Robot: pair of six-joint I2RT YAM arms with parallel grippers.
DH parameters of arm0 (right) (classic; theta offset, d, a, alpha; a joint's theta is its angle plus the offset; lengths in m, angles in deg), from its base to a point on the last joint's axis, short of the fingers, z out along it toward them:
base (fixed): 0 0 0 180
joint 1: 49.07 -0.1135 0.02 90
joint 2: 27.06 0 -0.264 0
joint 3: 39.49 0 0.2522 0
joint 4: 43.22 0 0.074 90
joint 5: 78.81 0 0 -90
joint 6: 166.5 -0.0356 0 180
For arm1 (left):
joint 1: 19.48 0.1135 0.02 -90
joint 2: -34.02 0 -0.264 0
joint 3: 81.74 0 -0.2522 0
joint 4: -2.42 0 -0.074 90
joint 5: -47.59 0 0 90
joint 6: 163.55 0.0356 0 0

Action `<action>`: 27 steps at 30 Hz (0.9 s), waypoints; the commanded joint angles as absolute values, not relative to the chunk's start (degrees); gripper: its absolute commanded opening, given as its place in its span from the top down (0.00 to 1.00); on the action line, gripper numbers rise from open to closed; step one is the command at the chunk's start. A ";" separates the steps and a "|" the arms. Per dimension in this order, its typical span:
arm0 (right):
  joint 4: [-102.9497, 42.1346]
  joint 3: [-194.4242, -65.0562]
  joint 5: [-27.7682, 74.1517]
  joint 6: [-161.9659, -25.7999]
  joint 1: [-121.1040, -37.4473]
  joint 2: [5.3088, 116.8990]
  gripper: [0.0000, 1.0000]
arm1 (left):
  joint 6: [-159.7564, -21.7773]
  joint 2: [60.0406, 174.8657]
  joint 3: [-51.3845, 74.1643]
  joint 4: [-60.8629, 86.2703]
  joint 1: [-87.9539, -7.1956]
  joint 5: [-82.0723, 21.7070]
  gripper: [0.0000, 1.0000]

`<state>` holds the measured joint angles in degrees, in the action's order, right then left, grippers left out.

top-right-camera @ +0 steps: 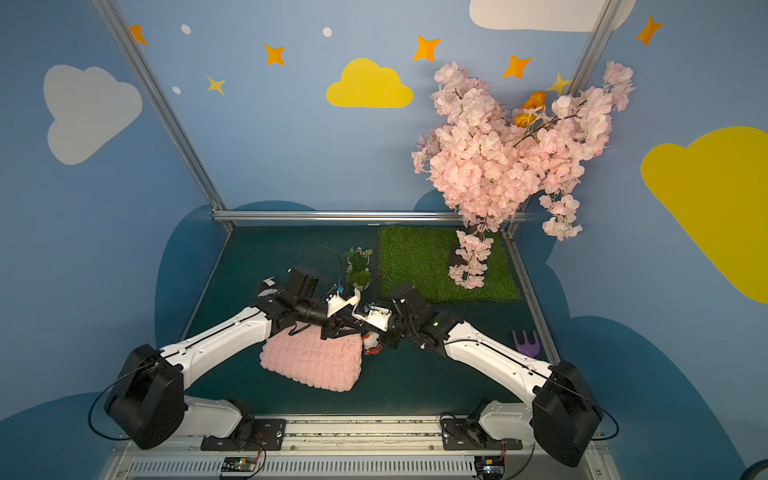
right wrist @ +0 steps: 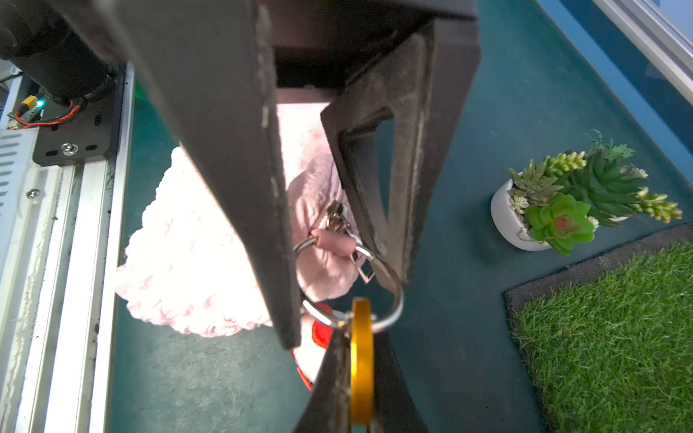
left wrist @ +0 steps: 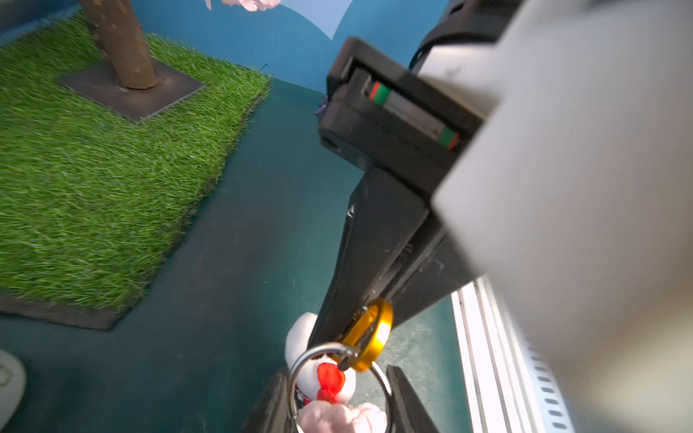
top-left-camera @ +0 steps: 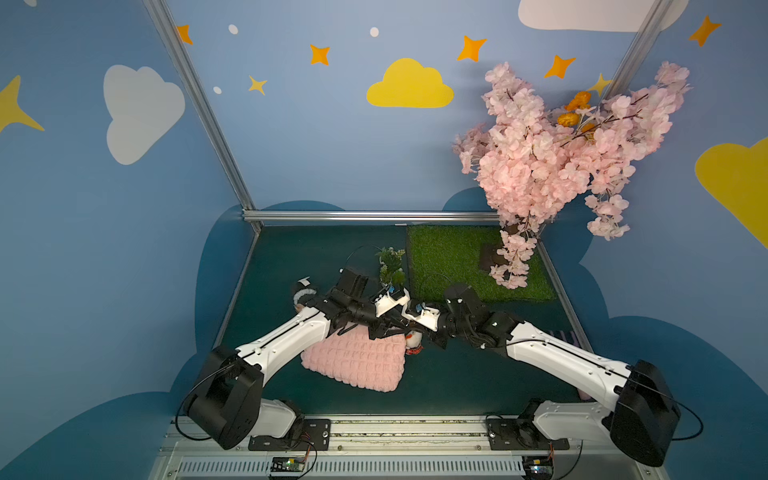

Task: Remove the decoration from the bag
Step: Adjust the bag at the center of the board.

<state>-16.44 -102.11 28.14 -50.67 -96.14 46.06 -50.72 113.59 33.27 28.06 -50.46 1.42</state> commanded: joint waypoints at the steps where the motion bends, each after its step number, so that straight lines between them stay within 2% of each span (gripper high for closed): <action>1: -13.55 -104.45 27.66 -51.48 -95.40 46.55 1.00 | -47.73 111.98 33.22 31.69 -50.88 -3.41 0.98; 11: -11.84 -104.61 28.42 -52.52 -95.42 47.31 1.00 | -44.96 110.47 33.61 33.82 -52.88 -6.96 0.98; 17: -10.54 -105.70 29.85 -53.18 -95.19 48.42 0.94 | -43.52 110.75 32.82 35.22 -53.68 -7.95 0.98; 27: -11.21 -105.98 29.44 -53.63 -95.11 47.16 0.97 | -43.06 113.43 31.57 35.82 -53.67 -5.40 0.97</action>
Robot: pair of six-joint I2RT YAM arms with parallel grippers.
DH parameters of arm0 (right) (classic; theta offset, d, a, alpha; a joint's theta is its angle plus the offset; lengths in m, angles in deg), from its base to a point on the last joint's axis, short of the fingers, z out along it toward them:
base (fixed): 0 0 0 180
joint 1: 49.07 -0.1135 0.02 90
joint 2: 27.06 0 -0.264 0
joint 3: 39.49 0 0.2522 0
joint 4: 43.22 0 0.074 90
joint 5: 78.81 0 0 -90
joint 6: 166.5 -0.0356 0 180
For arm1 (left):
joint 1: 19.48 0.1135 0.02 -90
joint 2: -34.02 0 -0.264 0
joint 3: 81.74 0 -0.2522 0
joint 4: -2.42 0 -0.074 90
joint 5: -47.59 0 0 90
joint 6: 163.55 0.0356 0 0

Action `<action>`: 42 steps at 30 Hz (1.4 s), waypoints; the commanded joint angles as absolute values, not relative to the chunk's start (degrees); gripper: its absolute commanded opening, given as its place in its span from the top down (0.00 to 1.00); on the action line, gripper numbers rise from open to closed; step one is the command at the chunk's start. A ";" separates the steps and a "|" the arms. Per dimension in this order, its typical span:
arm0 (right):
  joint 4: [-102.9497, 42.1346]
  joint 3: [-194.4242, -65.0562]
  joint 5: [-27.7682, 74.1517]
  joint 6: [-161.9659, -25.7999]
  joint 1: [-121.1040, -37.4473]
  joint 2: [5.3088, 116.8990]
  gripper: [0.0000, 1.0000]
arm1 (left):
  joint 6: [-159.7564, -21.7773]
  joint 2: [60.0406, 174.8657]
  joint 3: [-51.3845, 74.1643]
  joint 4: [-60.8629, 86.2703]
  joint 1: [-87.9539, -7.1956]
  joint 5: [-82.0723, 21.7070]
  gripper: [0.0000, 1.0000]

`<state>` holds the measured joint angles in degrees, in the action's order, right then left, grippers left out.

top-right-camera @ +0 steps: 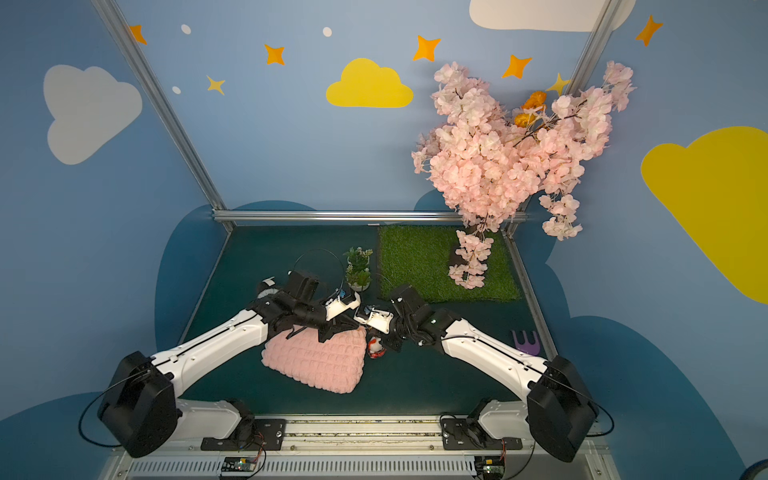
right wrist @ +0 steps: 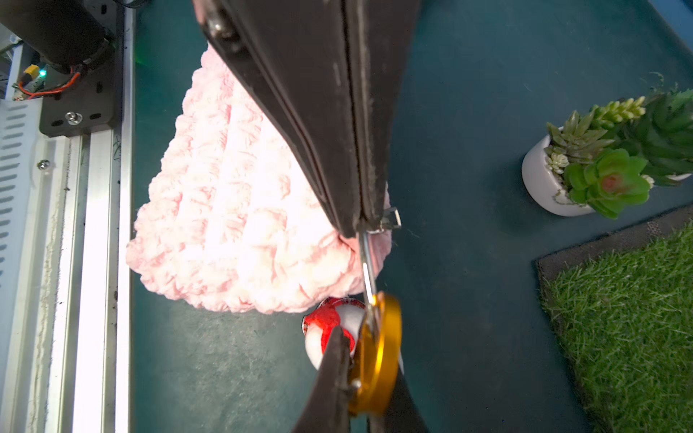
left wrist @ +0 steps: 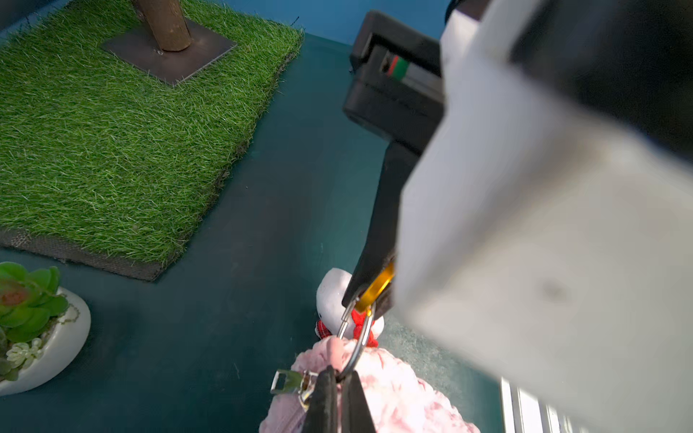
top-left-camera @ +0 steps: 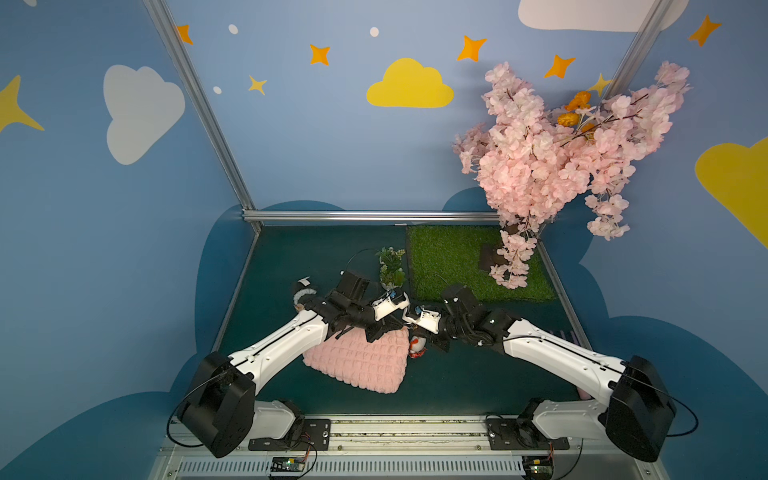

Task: Remove the decoration from the bag
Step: Adjust the bag at the center of the board.

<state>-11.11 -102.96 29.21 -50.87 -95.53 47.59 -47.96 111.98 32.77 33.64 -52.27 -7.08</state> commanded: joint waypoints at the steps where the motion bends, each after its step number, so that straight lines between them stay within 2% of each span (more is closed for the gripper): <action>1: -11.01 -106.06 29.39 -53.57 -95.05 47.03 0.97 | -43.09 113.80 31.23 36.04 -53.73 -4.78 0.97; 13: -9.63 -106.95 30.19 -53.19 -94.93 46.97 0.99 | -43.75 116.37 29.76 35.53 -53.90 -2.14 0.88; 15: -9.60 -106.95 30.47 -53.25 -94.90 47.00 0.99 | -43.60 116.69 29.38 35.36 -53.94 -2.64 0.78; 16: -9.57 -106.88 30.59 -53.29 -94.89 46.97 0.99 | -43.56 116.88 29.20 35.30 -54.01 -2.61 0.76; 21: -9.50 -106.93 30.70 -53.43 -94.95 47.05 1.00 | -42.95 117.60 28.66 35.27 -54.40 -1.48 0.77; 26: -9.43 -106.86 30.95 -53.67 -94.93 47.18 0.99 | -42.18 117.94 28.27 35.68 -54.64 -0.93 0.84; 37: -8.84 -107.38 31.43 -54.19 -93.81 46.87 1.00 | -40.86 118.27 28.34 34.37 -55.65 -2.52 0.78; 42: -8.99 -107.65 31.90 -54.87 -93.46 46.79 1.00 | -40.94 117.73 28.72 31.73 -55.84 -3.70 0.73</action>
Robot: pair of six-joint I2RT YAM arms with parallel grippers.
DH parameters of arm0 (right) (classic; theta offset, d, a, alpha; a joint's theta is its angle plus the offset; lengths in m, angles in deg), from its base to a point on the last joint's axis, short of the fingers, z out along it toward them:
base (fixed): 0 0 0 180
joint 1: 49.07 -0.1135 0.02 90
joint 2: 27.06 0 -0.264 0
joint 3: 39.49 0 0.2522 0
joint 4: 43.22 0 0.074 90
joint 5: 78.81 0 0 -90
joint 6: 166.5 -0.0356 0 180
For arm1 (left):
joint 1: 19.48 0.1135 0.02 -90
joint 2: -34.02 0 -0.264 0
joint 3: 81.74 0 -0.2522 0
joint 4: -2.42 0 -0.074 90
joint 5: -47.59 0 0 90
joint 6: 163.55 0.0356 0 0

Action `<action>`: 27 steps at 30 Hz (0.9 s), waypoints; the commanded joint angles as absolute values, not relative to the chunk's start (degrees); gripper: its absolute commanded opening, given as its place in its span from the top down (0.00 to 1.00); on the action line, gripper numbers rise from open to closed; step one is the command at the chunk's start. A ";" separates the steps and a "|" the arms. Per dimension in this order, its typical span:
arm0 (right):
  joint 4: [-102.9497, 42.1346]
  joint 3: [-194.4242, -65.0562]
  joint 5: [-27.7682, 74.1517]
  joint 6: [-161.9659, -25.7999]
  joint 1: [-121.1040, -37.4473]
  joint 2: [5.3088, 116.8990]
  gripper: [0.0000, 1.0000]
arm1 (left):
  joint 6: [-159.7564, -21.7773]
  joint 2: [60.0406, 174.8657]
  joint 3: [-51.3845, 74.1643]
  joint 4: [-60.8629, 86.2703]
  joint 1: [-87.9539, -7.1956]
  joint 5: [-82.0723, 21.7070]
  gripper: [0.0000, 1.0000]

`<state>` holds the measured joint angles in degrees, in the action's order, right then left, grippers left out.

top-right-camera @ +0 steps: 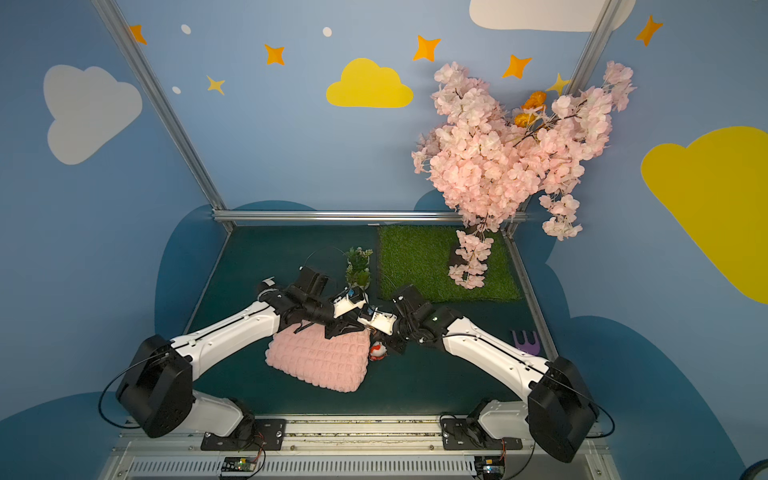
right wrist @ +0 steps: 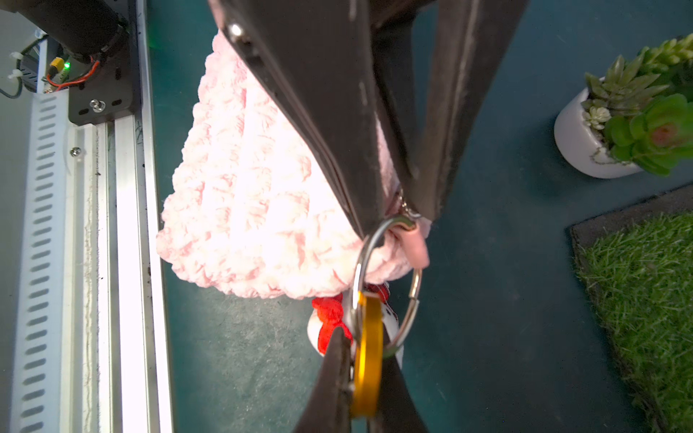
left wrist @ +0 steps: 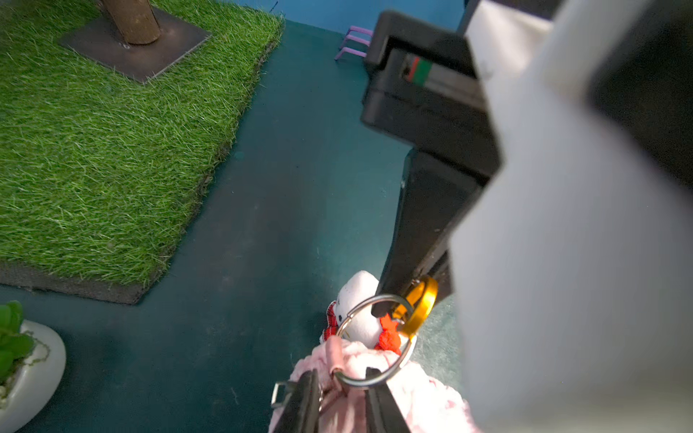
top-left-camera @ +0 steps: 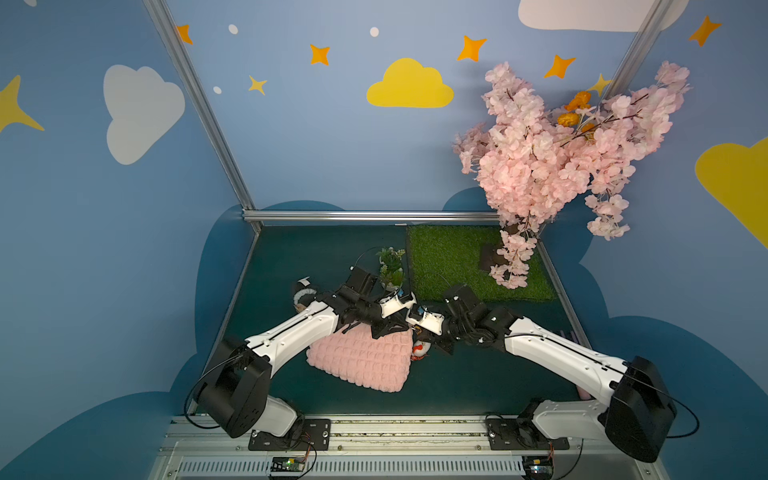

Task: Remove the decoration from the bag
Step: Adjust the bag at the center of the board.

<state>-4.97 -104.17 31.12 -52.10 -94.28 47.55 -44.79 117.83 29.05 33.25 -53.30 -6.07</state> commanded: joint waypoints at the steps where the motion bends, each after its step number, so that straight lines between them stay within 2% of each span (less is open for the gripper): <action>1: -9.02 -107.65 32.05 -54.95 -93.28 46.83 1.00 | -40.60 117.56 28.85 31.48 -55.94 -4.03 0.73; 14: -9.78 -108.07 32.54 -56.59 -91.87 47.15 1.00 | -39.05 115.98 31.22 27.34 -56.38 -4.96 0.58; 27: -10.39 -108.26 33.53 -59.22 -90.61 45.89 1.00 | -32.84 112.25 33.92 24.92 -58.07 -5.54 0.57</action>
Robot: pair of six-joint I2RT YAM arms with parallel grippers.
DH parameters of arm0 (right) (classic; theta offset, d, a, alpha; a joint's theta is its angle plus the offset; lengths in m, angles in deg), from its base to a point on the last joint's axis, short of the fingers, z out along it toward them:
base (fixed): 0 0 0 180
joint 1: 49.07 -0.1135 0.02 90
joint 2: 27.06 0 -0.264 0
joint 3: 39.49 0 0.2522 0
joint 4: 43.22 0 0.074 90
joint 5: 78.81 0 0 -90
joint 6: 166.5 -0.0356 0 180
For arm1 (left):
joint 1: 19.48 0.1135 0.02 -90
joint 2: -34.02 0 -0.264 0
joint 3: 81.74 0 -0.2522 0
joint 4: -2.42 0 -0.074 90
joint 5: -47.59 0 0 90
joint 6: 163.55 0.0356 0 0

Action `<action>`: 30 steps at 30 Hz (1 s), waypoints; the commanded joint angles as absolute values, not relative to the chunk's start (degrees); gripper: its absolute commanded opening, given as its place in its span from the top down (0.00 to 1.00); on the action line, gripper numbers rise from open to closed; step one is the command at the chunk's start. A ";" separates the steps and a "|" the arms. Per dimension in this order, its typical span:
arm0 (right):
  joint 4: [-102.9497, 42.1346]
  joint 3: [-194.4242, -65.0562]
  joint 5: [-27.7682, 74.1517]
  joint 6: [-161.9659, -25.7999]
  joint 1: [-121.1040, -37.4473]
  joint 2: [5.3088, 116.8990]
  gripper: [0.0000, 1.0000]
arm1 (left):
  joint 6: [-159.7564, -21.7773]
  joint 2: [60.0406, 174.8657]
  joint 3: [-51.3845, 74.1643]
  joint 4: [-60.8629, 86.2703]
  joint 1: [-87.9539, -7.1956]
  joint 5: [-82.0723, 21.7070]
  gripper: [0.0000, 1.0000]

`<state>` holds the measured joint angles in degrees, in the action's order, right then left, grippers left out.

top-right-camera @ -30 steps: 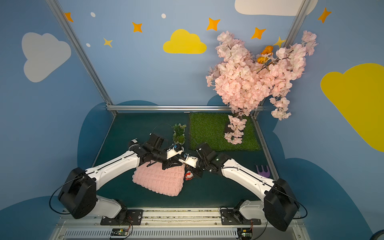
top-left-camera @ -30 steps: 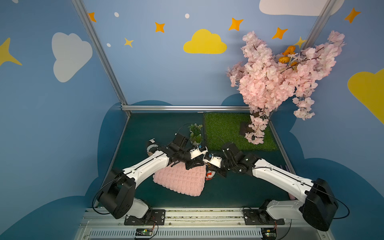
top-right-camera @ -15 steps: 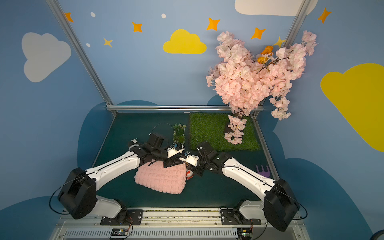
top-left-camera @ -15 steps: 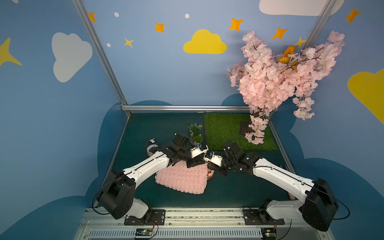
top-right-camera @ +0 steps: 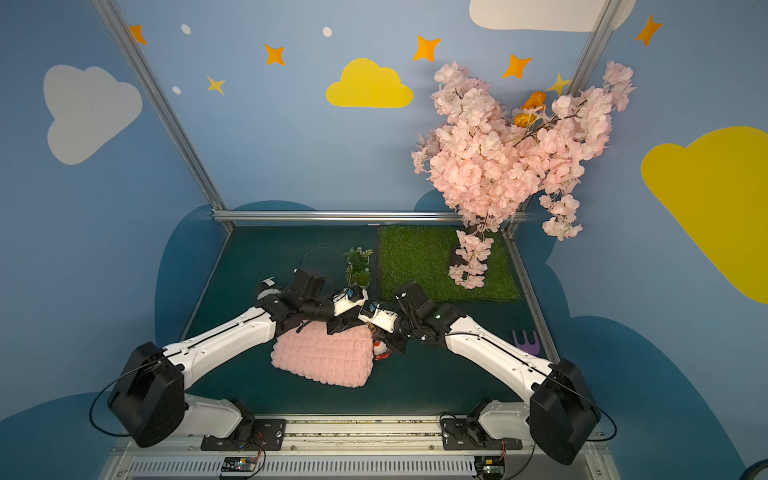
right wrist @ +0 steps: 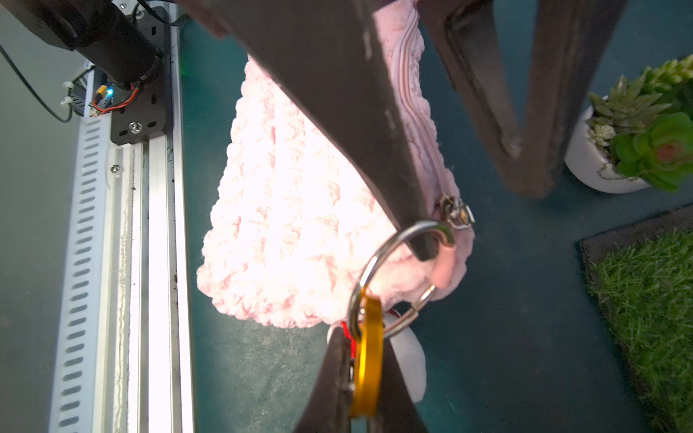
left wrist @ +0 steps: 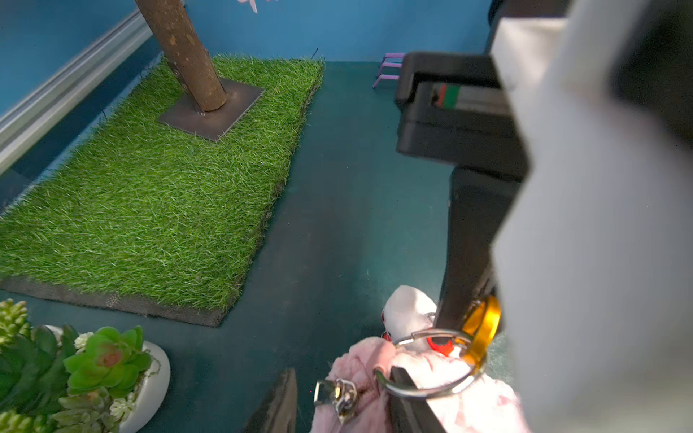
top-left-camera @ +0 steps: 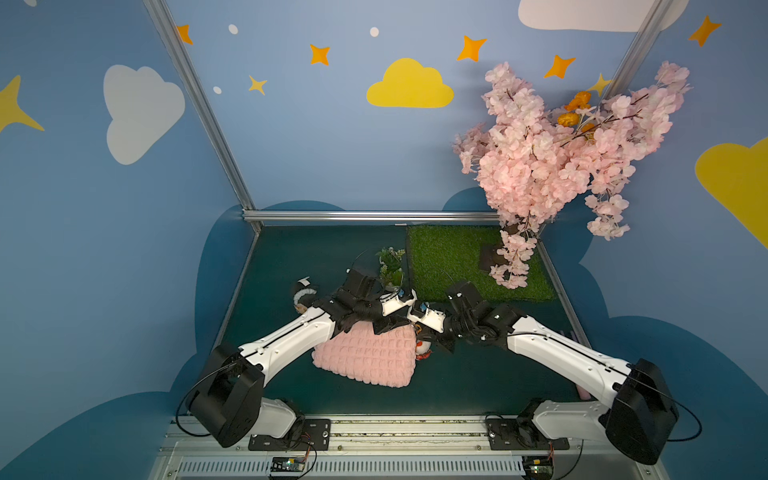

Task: Remove the decoration from the bag
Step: Adjust the bag at the center of the board.

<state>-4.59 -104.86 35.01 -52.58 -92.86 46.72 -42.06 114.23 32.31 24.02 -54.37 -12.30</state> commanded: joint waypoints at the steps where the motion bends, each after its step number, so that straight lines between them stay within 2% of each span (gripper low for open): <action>1: -10.46 -108.20 33.52 -59.41 -90.50 45.80 1.00 | -32.02 112.16 33.99 25.35 -58.13 -5.22 0.57; 14: -10.11 -108.27 32.36 -62.35 -87.57 44.52 1.00 | -27.36 113.81 33.41 27.50 -60.06 -4.77 0.57; 19: -11.51 -107.60 34.23 -64.17 -85.99 43.72 1.00 | -31.49 113.52 34.97 23.59 -59.92 -5.90 0.57; 26: -11.68 -106.68 37.02 -63.38 -84.37 43.69 1.00 | -33.87 114.77 34.87 21.83 -59.47 -1.95 0.57; 30: -9.60 -107.29 39.19 -60.57 -84.06 44.30 1.00 | -34.51 114.97 35.50 18.81 -59.30 -6.39 0.57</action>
